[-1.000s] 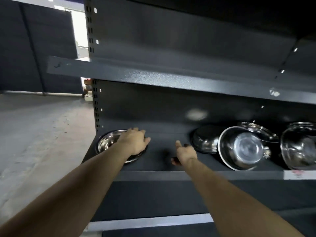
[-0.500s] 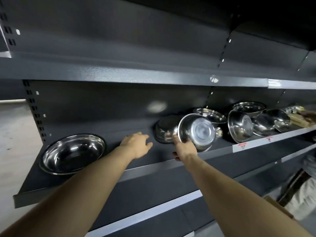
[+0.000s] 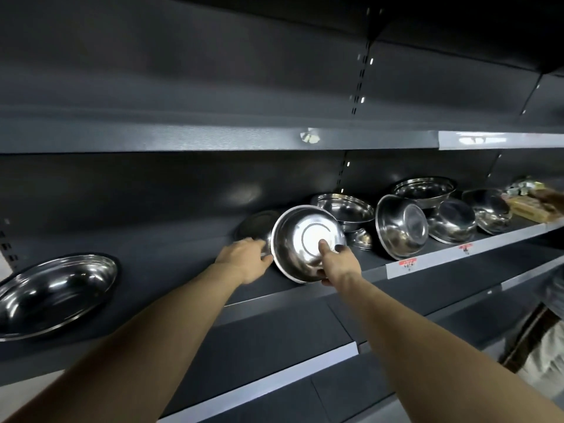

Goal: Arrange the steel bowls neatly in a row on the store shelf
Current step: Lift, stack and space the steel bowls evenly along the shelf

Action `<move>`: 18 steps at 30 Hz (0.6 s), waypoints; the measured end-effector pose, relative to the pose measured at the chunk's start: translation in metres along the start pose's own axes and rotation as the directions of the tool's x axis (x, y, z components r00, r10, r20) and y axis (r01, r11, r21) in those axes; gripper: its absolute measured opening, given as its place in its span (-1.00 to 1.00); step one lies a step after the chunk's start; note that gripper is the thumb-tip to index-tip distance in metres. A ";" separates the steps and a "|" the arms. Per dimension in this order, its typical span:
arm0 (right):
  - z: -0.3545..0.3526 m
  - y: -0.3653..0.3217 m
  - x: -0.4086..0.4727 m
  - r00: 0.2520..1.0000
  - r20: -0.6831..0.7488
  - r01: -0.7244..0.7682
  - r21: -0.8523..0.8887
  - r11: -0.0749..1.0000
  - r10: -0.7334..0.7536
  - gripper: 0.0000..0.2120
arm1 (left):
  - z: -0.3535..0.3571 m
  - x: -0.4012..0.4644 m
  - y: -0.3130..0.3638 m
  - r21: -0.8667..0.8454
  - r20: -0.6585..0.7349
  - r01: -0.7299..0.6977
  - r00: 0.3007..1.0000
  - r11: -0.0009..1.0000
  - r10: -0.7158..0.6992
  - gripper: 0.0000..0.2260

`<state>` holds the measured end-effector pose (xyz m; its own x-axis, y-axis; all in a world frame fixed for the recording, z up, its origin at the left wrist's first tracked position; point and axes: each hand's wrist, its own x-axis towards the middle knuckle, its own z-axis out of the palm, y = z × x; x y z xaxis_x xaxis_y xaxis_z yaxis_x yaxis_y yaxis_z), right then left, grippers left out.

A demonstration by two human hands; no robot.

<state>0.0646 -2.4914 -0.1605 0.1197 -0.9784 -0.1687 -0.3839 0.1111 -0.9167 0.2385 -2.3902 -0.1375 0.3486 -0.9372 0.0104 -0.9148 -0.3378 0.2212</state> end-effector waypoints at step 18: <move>-0.043 0.026 0.110 0.989 0.144 0.040 -0.075 0.996 -0.029 -0.39 | 0.045 0.061 0.065 -0.182 -0.013 0.353 0.932 0.918 -0.361 -0.34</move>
<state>0.0286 -2.6037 -0.1870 0.2610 -0.9460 -0.1925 -0.4464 0.0586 -0.8929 0.1910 -2.4731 -0.1660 0.6582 -0.7506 -0.0580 -0.6793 -0.6253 0.3841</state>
